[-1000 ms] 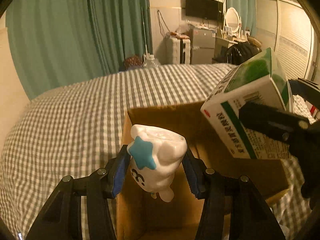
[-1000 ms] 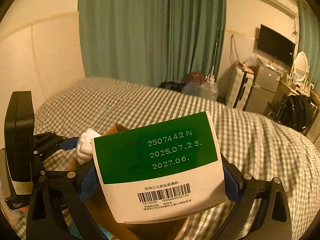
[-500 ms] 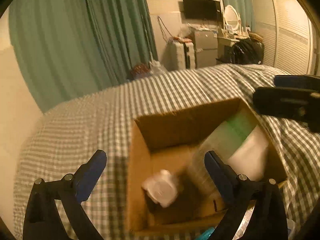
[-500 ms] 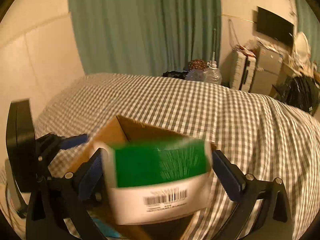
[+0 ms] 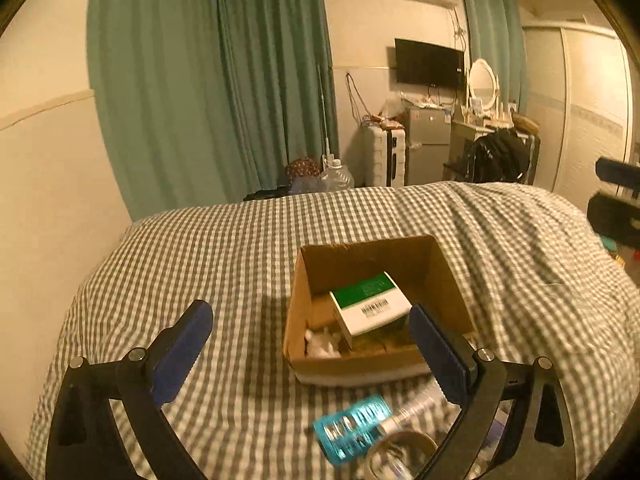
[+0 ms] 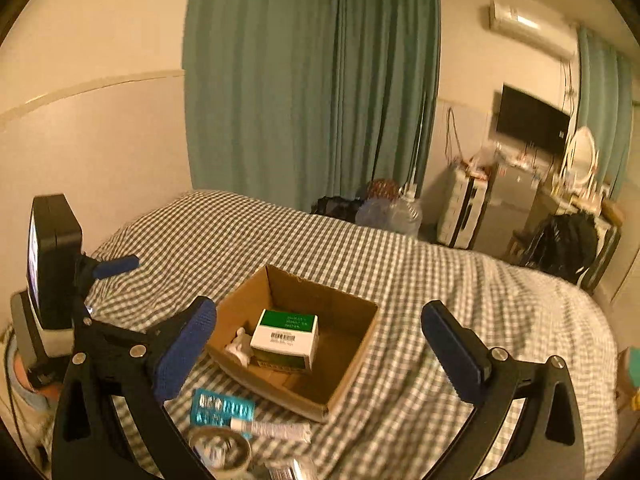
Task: Organize objects
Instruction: 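Withdraw both grippers from the cardboard box toward the remaining items, then grasp the clear plastic container with the right gripper while the left gripper grasps the tape roll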
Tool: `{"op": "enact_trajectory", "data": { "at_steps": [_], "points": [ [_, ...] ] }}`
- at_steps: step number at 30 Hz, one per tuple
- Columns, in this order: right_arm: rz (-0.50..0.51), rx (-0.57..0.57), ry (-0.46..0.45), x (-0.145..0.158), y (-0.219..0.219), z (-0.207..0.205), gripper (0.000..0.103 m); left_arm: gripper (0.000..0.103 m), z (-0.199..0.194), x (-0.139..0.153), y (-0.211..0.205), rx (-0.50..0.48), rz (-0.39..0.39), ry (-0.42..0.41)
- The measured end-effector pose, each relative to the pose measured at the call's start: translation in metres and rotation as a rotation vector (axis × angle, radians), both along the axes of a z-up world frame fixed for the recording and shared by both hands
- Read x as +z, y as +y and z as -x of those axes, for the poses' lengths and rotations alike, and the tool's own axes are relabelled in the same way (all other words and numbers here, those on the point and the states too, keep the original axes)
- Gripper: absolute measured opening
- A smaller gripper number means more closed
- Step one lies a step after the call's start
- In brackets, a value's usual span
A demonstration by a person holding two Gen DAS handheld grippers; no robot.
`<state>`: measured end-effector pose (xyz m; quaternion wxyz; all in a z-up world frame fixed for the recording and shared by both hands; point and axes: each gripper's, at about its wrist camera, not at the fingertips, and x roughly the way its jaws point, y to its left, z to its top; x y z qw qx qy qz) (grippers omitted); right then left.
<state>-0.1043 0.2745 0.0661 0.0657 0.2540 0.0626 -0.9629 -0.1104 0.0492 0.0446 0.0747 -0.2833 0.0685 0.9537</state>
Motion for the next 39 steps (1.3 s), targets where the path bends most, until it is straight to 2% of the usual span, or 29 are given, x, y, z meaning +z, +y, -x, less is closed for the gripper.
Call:
{"op": "enact_trajectory", "data": {
  "at_steps": [2, 5, 11, 16, 19, 21, 27, 30, 31, 33, 35, 39],
  "points": [
    [-0.028, -0.002, 0.0, -0.003, -0.003, -0.017, 0.103, 0.101, -0.018, -0.008, -0.004, 0.012, -0.022, -0.007],
    [-0.062, 0.009, -0.033, -0.022, -0.006, -0.037, 0.103, 0.101, -0.035, -0.025, -0.006, 0.026, -0.028, -0.026],
    [-0.062, 0.042, -0.197, -0.097, -0.005, -0.044, 0.102, 0.101, -0.055, -0.088, 0.003, 0.044, -0.025, -0.1],
    [-0.069, 0.068, -0.359, -0.165, -0.006, -0.031, 0.102, 0.101, -0.058, -0.146, 0.02, -0.026, 0.02, -0.226],
    [-0.078, 0.06, -0.454, -0.198, -0.003, -0.019, 0.102, 0.101, -0.061, -0.168, 0.026, -0.077, 0.007, -0.287],
    [-0.076, 0.065, -0.498, -0.212, -0.002, -0.014, 0.102, 0.101, -0.063, -0.176, 0.031, -0.116, -0.003, -0.296],
    [-0.081, 0.07, -0.582, -0.239, -0.002, -0.003, 0.099, 0.101, -0.062, -0.183, 0.048, -0.193, 0.02, -0.318],
    [-0.069, 0.064, -0.62, -0.248, 0.0, 0.003, 0.088, 0.101, -0.057, -0.192, 0.058, -0.224, 0.043, -0.342],
    [-0.064, 0.063, -0.633, -0.251, 0.0, 0.005, 0.081, 0.101, -0.055, -0.194, 0.06, -0.229, 0.052, -0.342],
    [-0.054, 0.074, -0.646, -0.253, 0.0, 0.007, 0.076, 0.101, -0.049, -0.201, 0.063, -0.225, 0.072, -0.35],
    [-0.046, 0.086, -0.647, -0.254, 0.0, 0.006, 0.066, 0.095, -0.043, -0.206, 0.062, -0.247, 0.043, -0.377],
    [-0.054, 0.093, -0.644, -0.254, -0.002, 0.003, 0.063, 0.081, -0.043, -0.203, 0.051, -0.251, -0.015, -0.389]
  ]
}}
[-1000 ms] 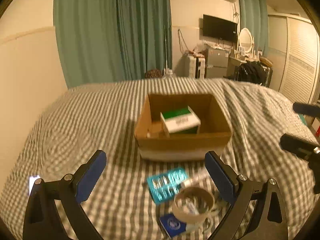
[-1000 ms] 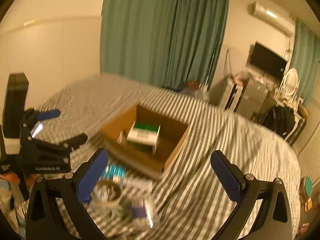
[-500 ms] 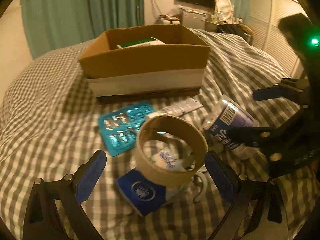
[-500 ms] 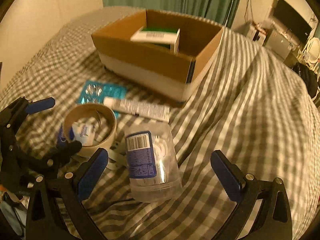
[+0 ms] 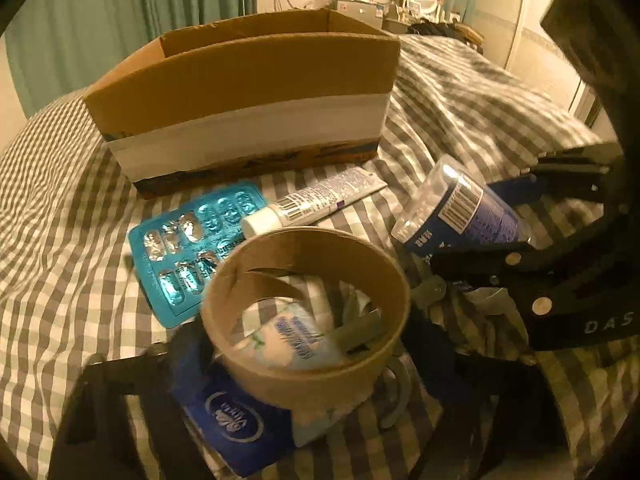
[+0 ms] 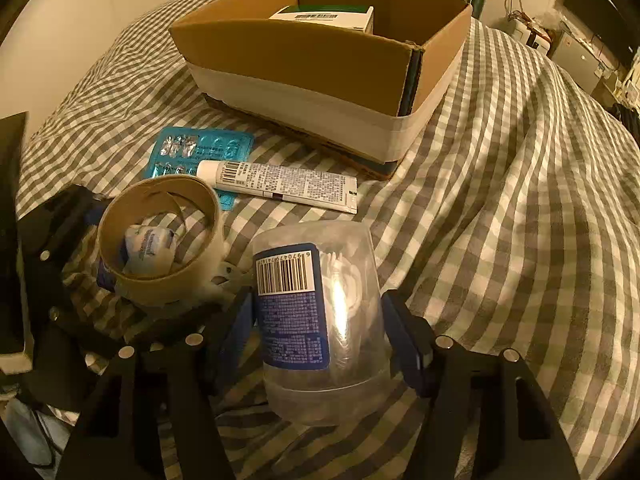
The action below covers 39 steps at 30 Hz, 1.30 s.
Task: Organize objects
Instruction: 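Grasp the clear plastic container with the right gripper while the left gripper grasps the tape roll, then carry the container and tape roll over the cardboard box and open both grippers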
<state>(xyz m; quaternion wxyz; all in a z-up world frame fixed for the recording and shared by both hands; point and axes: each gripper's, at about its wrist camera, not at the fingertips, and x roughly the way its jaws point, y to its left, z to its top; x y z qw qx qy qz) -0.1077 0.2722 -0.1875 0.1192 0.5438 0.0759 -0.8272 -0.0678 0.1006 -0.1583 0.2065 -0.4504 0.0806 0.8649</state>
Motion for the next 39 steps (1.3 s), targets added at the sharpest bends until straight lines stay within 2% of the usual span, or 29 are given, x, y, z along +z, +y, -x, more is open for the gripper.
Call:
{"op": "enact_trajectory", "data": {
  "at_steps": [4, 7, 14, 17, 21, 25, 30, 32, 35, 39],
  "points": [
    [-0.007, 0.0, 0.014, 0.004, -0.002, -0.003, 0.063, 0.081, -0.006, 0.005, -0.007, 0.008, -0.025, -0.003],
    [-0.017, 0.002, 0.046, 0.011, -0.004, -0.009, 0.063, 0.08, -0.015, 0.019, -0.011, 0.007, -0.034, 0.033],
    [0.0, -0.019, 0.138, 0.044, -0.003, -0.025, 0.063, 0.08, -0.032, 0.071, -0.029, 0.031, -0.041, 0.148],
    [0.029, -0.011, 0.17, 0.065, -0.004, -0.03, 0.063, 0.08, -0.026, 0.095, -0.033, 0.054, -0.05, 0.187],
    [0.02, 0.011, 0.24, 0.096, -0.015, -0.027, 0.063, 0.08, -0.002, 0.137, -0.047, 0.09, -0.061, 0.237],
    [0.018, 0.022, 0.36, 0.146, -0.024, -0.015, 0.063, 0.08, 0.035, 0.178, -0.062, 0.15, -0.113, 0.279],
    [0.09, -0.03, 0.479, 0.198, -0.02, 0.017, 0.063, 0.08, 0.085, 0.214, -0.062, 0.185, -0.113, 0.368],
    [0.112, -0.048, 0.506, 0.212, -0.017, 0.034, 0.063, 0.08, 0.105, 0.218, -0.061, 0.188, -0.13, 0.379],
    [0.126, -0.098, 0.525, 0.219, -0.012, 0.065, 0.063, 0.08, 0.14, 0.208, -0.058, 0.201, -0.141, 0.356],
    [0.151, -0.151, 0.493, 0.204, -0.004, 0.109, 0.063, 0.08, 0.184, 0.169, -0.047, 0.205, -0.123, 0.293]
  ]
}}
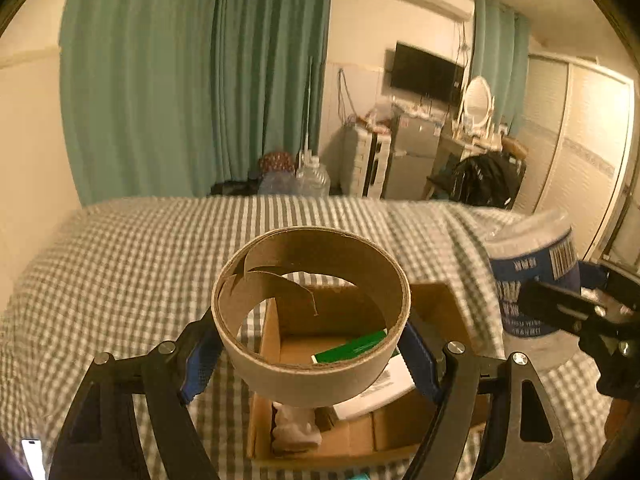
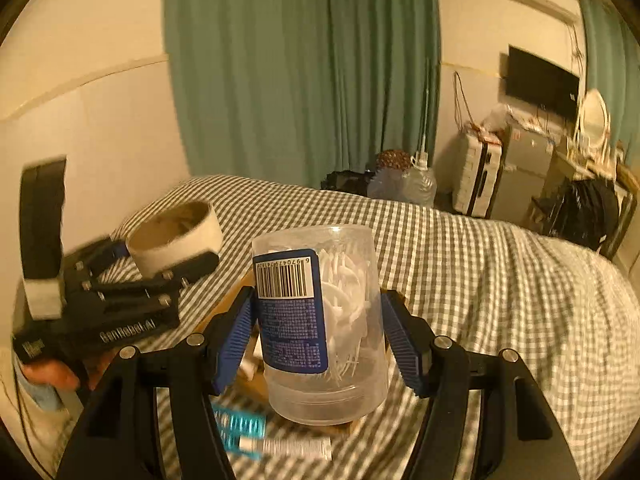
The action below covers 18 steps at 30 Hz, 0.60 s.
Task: Organize objects
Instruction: 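Carry the container and tape roll over the cardboard box and open both grippers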
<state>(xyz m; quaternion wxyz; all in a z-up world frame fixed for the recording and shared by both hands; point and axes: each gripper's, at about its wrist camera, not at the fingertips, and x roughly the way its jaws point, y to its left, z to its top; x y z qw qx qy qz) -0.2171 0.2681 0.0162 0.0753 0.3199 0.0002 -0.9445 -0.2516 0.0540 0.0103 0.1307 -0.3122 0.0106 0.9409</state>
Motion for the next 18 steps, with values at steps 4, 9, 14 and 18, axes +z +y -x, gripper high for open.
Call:
{"op": "enact_trajectory", "data": {
  "at_steps": [4, 9, 14, 18],
  "points": [
    [-0.03, -0.038, -0.073, -0.035, 0.002, 0.044, 0.063, 0.08, 0.024, -0.04, 0.009, -0.028, -0.003, -0.077],
    [-0.038, -0.051, -0.149, -0.079, 0.005, 0.073, 0.063, 0.08, 0.04, -0.073, 0.012, -0.038, 0.013, -0.126],
    [-0.038, -0.036, -0.184, -0.097, 0.007, 0.076, 0.063, 0.082, 0.041, -0.078, 0.023, -0.05, 0.034, -0.101],
    [-0.012, -0.05, -0.124, -0.079, 0.011, 0.065, 0.079, 0.096, 0.021, -0.062, 0.014, -0.05, 0.024, -0.068]
  ]
}}
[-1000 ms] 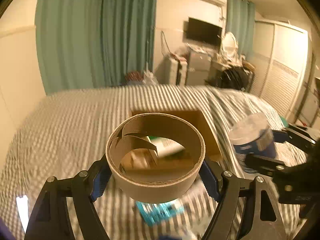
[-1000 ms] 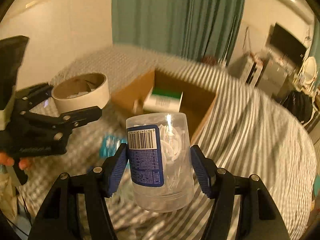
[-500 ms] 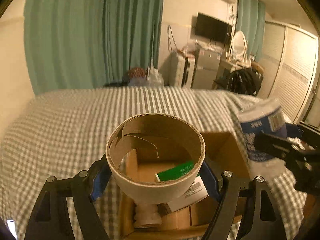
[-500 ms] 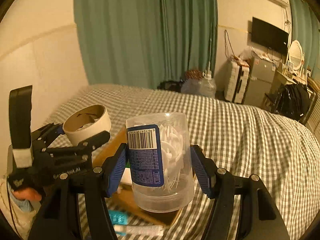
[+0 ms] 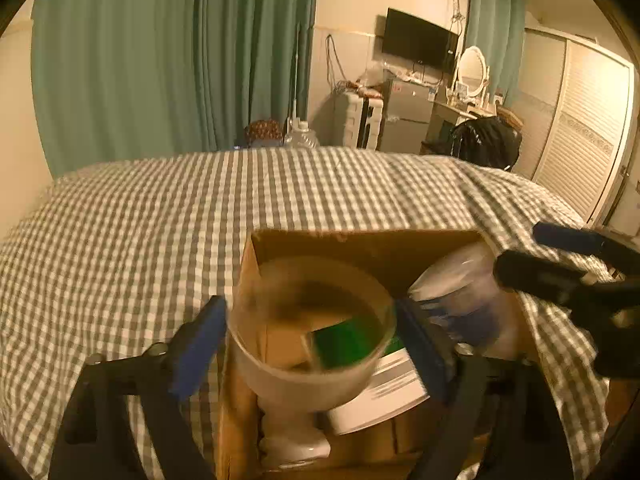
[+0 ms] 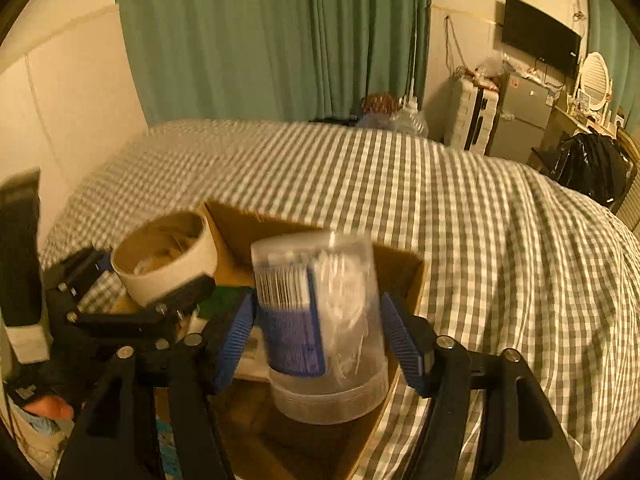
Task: Organize objects
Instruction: 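Carry the container and tape roll over the cardboard box and open both grippers, then grasp the blue Vinda tissue pack with the right gripper and lift it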
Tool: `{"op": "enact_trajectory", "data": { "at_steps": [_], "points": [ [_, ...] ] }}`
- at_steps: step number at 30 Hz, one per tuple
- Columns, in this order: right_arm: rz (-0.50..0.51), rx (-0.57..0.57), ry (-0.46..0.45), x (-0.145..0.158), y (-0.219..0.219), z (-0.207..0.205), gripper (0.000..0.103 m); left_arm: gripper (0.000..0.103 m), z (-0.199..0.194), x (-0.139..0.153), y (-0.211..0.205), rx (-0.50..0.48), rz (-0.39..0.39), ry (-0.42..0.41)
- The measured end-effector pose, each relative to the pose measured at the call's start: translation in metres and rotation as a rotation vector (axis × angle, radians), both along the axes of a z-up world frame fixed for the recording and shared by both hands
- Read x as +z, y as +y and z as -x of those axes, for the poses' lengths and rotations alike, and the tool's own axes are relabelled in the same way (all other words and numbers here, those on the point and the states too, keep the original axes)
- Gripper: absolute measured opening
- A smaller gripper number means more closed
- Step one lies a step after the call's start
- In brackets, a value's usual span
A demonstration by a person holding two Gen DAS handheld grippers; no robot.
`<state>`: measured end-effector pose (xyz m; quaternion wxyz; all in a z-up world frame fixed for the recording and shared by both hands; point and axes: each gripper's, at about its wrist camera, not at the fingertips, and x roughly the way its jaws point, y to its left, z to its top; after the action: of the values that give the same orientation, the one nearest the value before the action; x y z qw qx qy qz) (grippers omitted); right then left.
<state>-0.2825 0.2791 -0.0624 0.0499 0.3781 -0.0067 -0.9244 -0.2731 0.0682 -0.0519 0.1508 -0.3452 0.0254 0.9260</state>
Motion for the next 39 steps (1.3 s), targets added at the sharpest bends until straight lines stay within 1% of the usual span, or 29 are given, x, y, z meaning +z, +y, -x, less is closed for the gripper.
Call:
{"op": "enact_trajectory", "data": {
  "at_steps": [1, 4, 7, 9, 14, 18, 22, 25, 28, 30, 32, 35, 37, 39],
  "points": [
    [0.006, -0.006, 0.025, 0.007, 0.002, -0.005, 0.085, 0.101, -0.006, 0.007, 0.0, 0.003, 0.006, 0.012],
    [0.014, -0.012, 0.091, 0.036, 0.009, -0.022, 0.085, 0.101, -0.023, 0.035, -0.009, 0.002, 0.007, 0.054],
    [0.003, -0.017, 0.144, 0.066, 0.006, -0.051, 0.087, 0.101, -0.042, 0.066, -0.012, 0.003, 0.005, 0.102],
    [-0.009, -0.017, 0.178, 0.086, 0.006, -0.067, 0.087, 0.103, -0.061, 0.088, -0.016, 0.005, -0.001, 0.141],
    [-0.047, -0.025, 0.253, 0.132, -0.007, -0.122, 0.093, 0.103, -0.108, 0.131, -0.03, 0.022, -0.01, 0.213],
    [-0.083, -0.021, 0.297, 0.154, -0.018, -0.167, 0.096, 0.103, -0.143, 0.15, -0.048, 0.04, -0.005, 0.248],
    [-0.104, -0.011, 0.3, 0.156, -0.023, -0.199, 0.097, 0.103, -0.175, 0.158, -0.07, 0.067, -0.028, 0.253],
    [-0.11, -0.005, 0.301, 0.149, -0.027, -0.224, 0.102, 0.103, -0.191, 0.152, -0.088, 0.094, -0.036, 0.246],
    [-0.123, -0.007, 0.291, 0.133, -0.035, -0.239, 0.103, 0.103, -0.202, 0.135, -0.103, 0.145, -0.019, 0.223],
    [-0.117, 0.002, 0.271, 0.12, -0.04, -0.245, 0.103, 0.103, -0.209, 0.118, -0.11, 0.166, -0.015, 0.203],
    [-0.112, 0.016, 0.238, 0.099, -0.048, -0.248, 0.103, 0.103, -0.213, 0.096, -0.116, 0.185, -0.004, 0.17],
    [-0.112, 0.037, 0.172, 0.062, -0.06, -0.246, 0.103, 0.103, -0.217, 0.055, -0.119, 0.207, 0.012, 0.109],
    [-0.109, 0.061, 0.12, 0.034, -0.069, -0.242, 0.103, 0.103, -0.22, 0.032, -0.118, 0.211, 0.012, 0.071],
    [-0.106, 0.092, 0.056, 0.007, -0.079, -0.238, 0.103, 0.103, -0.221, 0.011, -0.116, 0.207, 0.03, 0.033]
  ]
}}
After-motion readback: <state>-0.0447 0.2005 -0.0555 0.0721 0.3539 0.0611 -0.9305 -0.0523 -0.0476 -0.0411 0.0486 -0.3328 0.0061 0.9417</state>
